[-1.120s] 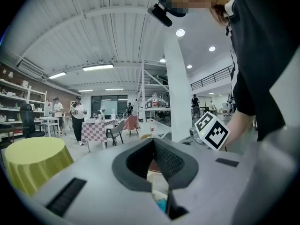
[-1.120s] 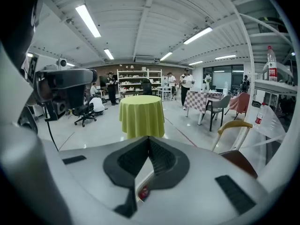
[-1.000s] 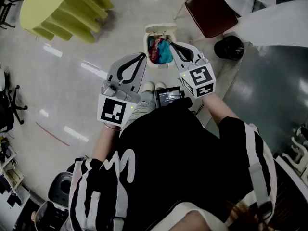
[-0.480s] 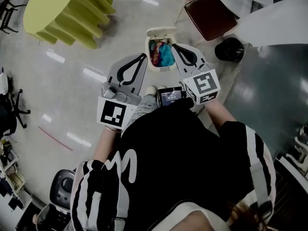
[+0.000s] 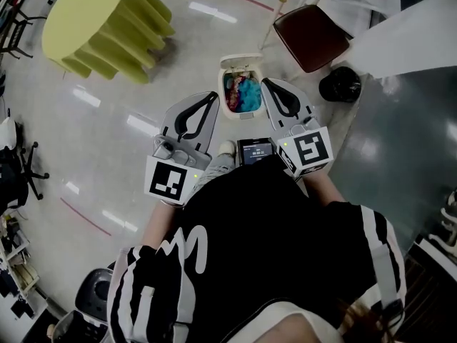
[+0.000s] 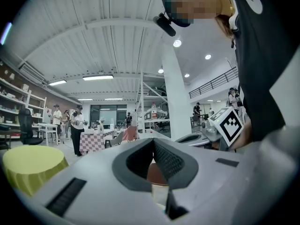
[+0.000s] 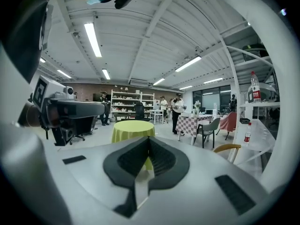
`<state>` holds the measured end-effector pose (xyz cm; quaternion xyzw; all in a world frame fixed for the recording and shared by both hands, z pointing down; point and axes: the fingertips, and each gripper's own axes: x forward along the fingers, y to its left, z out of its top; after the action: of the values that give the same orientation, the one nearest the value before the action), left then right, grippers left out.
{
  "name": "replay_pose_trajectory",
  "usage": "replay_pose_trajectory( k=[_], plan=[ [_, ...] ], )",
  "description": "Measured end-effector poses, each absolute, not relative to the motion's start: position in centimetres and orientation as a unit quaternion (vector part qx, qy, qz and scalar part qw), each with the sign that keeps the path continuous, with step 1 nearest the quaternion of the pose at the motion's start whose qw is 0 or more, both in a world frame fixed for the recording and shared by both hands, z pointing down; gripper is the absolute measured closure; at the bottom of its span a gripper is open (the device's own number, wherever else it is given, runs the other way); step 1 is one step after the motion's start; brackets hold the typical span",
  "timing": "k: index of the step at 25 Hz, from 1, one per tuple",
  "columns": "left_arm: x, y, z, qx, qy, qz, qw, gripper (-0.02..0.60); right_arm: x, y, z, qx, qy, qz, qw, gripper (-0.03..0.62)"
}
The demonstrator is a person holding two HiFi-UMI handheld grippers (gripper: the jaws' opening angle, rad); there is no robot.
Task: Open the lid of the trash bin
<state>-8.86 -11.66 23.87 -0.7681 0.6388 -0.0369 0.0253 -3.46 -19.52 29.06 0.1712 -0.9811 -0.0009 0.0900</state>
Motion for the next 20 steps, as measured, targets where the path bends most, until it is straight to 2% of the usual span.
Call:
replay_pose_trajectory(
  k=[20],
  plan=[
    [-8.5,-11.8,22.4,-0.776,0.629,-0.025,0.037,0.575,-2.1,-19.2,25.7,0.175,-0.983,-0.016,0.050,0.583]
  ],
)
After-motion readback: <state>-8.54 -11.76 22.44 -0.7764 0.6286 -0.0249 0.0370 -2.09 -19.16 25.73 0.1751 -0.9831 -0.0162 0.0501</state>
